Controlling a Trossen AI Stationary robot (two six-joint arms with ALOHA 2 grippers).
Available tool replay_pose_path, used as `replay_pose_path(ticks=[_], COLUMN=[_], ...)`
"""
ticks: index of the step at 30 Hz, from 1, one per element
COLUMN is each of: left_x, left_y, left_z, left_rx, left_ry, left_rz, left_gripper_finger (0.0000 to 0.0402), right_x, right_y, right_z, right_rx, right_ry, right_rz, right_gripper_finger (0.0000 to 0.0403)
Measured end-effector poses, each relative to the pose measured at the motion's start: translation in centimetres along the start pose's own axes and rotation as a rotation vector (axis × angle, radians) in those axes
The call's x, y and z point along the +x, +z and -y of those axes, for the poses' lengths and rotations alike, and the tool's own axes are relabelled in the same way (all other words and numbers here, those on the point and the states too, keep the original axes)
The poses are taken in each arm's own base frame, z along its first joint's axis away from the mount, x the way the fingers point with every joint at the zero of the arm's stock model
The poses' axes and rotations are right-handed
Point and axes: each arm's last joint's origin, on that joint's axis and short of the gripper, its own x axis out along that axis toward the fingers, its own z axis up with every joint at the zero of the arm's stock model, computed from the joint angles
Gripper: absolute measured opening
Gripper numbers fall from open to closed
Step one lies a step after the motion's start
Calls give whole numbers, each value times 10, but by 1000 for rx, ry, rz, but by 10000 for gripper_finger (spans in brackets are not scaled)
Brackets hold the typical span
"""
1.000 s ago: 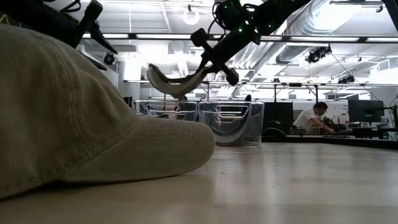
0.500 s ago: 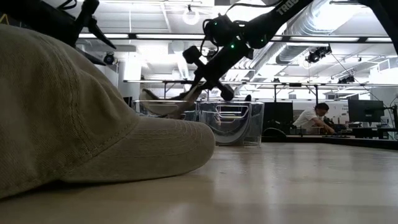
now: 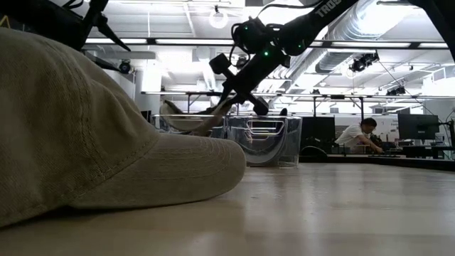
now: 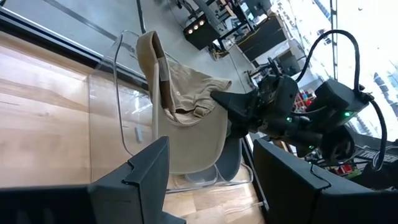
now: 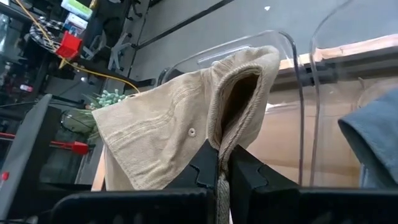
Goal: Pick & Place hat
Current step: Put the top brown cap into the left transparent bin
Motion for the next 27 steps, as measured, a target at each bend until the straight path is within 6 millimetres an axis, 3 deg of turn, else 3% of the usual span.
replay_pose_path(ticks=[19,27], left_x=[0,0], left_y=[0,0], left_z=[0,0], left_rx=[-25,-26], left_ry=[-1,-1], left_rz=[-3,-3], left_gripper_finger=[213,213], right_x=[30,31], right_y=[-20,-19], right_z=[23,26], right_rx=[39,29], right_ry=[-35,-49], right_rz=[-87,-85], right_gripper_finger=[5,20])
